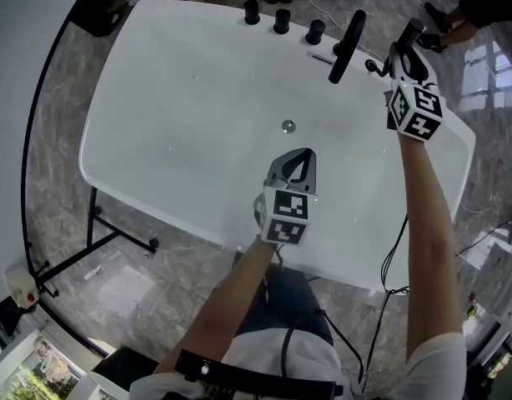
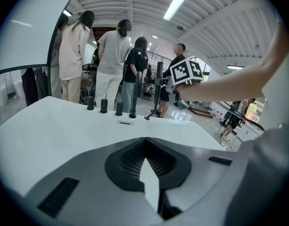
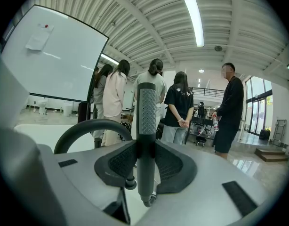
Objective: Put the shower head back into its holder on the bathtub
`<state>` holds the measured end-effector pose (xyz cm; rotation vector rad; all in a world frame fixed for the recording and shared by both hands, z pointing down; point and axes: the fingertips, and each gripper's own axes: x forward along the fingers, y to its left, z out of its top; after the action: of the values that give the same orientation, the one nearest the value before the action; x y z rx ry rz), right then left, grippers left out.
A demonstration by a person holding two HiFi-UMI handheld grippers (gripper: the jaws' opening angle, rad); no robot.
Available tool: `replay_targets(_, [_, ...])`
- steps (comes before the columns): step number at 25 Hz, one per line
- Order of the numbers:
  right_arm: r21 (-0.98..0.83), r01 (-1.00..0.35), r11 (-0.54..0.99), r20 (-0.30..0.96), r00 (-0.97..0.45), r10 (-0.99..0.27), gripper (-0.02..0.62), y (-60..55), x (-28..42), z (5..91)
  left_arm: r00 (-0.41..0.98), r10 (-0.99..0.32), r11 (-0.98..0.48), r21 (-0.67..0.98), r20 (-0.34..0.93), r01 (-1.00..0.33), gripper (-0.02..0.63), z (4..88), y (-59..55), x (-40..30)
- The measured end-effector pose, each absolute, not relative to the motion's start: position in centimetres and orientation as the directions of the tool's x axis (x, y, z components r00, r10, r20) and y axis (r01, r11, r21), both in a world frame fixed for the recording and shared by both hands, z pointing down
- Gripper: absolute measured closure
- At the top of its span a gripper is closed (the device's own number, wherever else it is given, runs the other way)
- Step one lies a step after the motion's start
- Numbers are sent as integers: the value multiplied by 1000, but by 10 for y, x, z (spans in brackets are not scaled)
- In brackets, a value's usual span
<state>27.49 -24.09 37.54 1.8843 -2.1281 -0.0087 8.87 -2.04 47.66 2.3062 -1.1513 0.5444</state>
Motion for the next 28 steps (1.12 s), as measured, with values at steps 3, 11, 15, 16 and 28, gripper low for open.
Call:
replay_targets(3, [199, -969, 145, 226, -99, -969, 471, -240, 276, 381, 561, -617, -514, 257, 551, -818, 604, 478, -19, 90])
replay_targets(11, [190, -971, 146, 231, -100, -968, 471, -242, 276, 386, 556, -618, -507, 259, 556, -822, 604, 483, -18, 86])
replay_targets(15, [192, -970, 149, 234, -102, -967, 471, -245, 277, 389, 557, -615, -499, 271, 558, -823, 604, 488, -15, 86])
replay_targets(16, [192, -970, 149, 233, -102, -967, 471, -245, 277, 389, 557, -614, -499, 273, 559, -823, 604, 489, -15, 86])
replay_targets(28, [184, -971, 151, 231, -106, -967, 471, -252, 280, 396, 555, -608, -489, 283, 568, -825, 604, 501, -12, 87])
